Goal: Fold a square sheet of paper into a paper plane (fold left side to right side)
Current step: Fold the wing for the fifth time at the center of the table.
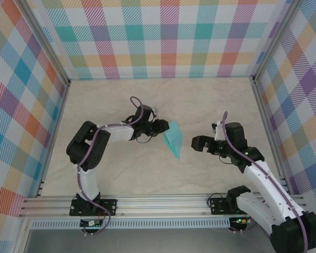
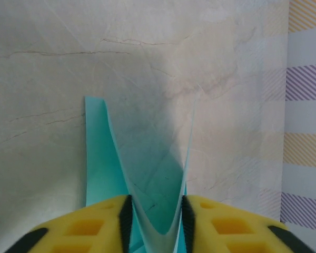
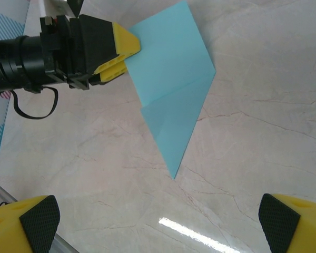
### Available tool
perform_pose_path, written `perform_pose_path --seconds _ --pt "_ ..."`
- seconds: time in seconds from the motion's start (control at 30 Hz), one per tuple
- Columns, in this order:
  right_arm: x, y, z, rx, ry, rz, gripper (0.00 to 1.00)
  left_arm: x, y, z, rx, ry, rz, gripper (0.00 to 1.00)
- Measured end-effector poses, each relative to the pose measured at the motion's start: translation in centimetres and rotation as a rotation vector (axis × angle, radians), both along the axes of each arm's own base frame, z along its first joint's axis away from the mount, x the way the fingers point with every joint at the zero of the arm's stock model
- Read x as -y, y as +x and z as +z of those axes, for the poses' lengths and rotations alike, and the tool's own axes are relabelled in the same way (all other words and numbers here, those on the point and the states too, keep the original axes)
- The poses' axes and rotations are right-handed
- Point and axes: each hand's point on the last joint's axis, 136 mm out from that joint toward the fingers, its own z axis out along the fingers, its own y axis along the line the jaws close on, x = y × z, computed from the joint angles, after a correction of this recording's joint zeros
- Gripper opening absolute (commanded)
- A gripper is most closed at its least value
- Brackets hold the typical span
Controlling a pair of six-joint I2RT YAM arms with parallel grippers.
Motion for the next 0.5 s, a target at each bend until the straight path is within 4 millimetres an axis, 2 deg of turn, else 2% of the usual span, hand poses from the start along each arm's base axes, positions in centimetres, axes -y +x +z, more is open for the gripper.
perform_pose_path --seconds 0.27,0.5 --pt "-0.4 0.1 -2.5 -0.104 -0.014 0.030 1.00 0.3 0.0 0.3 0.038 -0.004 -0.035 0.01" --pt "-1.4 3.3 -2.6 -0.127 0.181 0.074 1.00 0.3 -0.8 0.5 0.089 -0.036 -0.113 0.00"
